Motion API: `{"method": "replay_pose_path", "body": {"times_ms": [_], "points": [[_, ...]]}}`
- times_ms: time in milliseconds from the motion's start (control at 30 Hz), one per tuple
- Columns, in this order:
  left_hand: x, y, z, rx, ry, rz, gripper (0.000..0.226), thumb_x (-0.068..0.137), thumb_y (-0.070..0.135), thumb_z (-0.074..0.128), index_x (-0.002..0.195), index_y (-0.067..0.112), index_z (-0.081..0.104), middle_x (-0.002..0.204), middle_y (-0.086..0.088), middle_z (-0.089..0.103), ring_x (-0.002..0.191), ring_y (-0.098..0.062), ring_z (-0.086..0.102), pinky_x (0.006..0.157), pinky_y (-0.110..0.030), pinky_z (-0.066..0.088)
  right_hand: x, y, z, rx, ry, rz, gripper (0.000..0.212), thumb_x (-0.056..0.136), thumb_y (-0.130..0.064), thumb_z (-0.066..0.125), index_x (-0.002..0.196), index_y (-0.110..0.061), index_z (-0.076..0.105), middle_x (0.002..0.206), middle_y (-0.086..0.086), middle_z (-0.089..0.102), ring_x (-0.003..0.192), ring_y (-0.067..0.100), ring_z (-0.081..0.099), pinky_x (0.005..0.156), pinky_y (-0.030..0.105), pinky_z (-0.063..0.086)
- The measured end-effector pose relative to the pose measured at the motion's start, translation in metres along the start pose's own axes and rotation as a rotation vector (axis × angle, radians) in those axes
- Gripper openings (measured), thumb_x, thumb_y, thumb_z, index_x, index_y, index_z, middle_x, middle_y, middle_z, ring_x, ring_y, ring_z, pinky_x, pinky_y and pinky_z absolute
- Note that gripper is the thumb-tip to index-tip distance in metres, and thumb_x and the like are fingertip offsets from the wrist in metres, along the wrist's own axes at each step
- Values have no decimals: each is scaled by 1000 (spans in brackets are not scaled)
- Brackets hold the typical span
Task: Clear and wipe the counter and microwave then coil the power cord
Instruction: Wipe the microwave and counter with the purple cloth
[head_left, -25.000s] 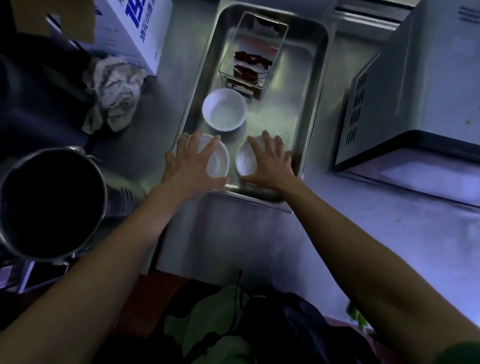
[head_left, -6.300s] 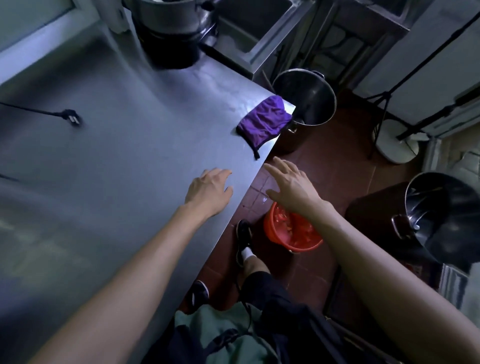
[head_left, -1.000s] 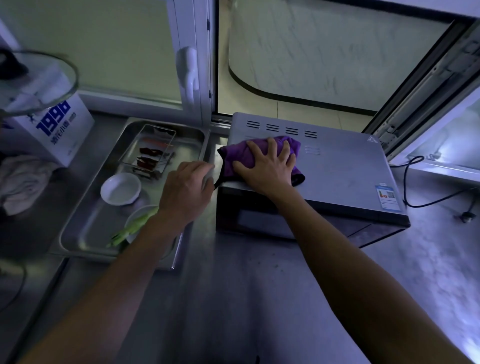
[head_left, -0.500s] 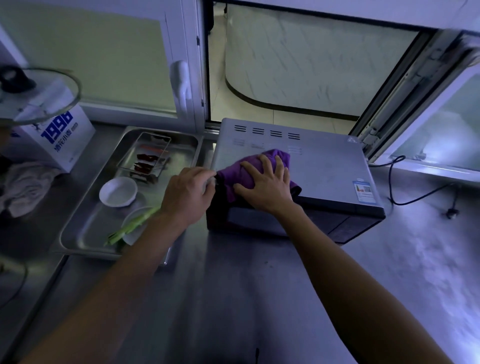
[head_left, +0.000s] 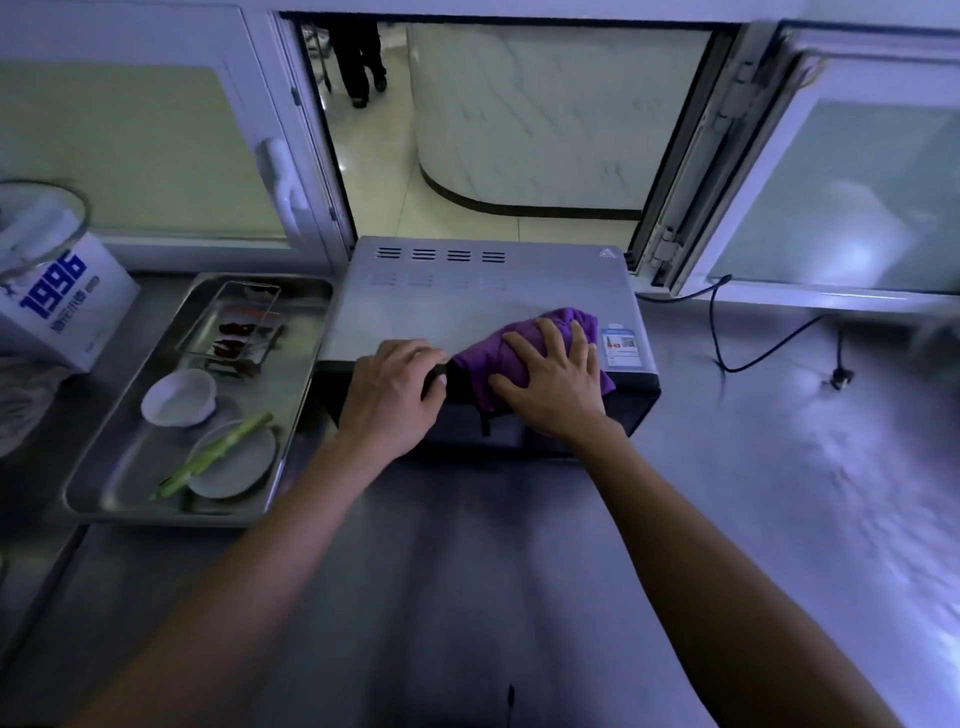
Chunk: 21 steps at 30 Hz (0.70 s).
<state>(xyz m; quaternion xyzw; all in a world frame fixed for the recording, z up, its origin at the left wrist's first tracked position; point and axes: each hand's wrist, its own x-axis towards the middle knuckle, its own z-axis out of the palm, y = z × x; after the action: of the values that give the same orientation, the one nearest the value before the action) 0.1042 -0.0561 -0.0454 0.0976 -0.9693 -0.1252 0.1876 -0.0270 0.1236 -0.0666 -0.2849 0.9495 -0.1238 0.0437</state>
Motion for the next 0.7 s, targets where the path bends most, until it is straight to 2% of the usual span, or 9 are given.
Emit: {"method": "replay_pose_path", "body": {"times_ms": [333, 700], "points": [[36, 53, 24, 73, -105, 27, 34, 94, 31, 59, 125, 17, 65, 127, 0, 64, 120, -26, 53, 90, -47, 48, -6, 46, -16, 21, 12, 31, 73, 85, -74, 38, 151, -46, 25, 165, 1, 9, 151, 37, -10, 122, 56, -3], [106, 53, 36, 189, -229, -18, 37, 103, 27, 43, 137, 19, 55, 141, 2, 55, 132, -24, 44, 98, -48, 43, 60, 76, -26, -8, -44, 95, 80, 83, -80, 29, 154, -44, 18, 167, 5, 1, 149, 42, -16, 120, 60, -7]]}}
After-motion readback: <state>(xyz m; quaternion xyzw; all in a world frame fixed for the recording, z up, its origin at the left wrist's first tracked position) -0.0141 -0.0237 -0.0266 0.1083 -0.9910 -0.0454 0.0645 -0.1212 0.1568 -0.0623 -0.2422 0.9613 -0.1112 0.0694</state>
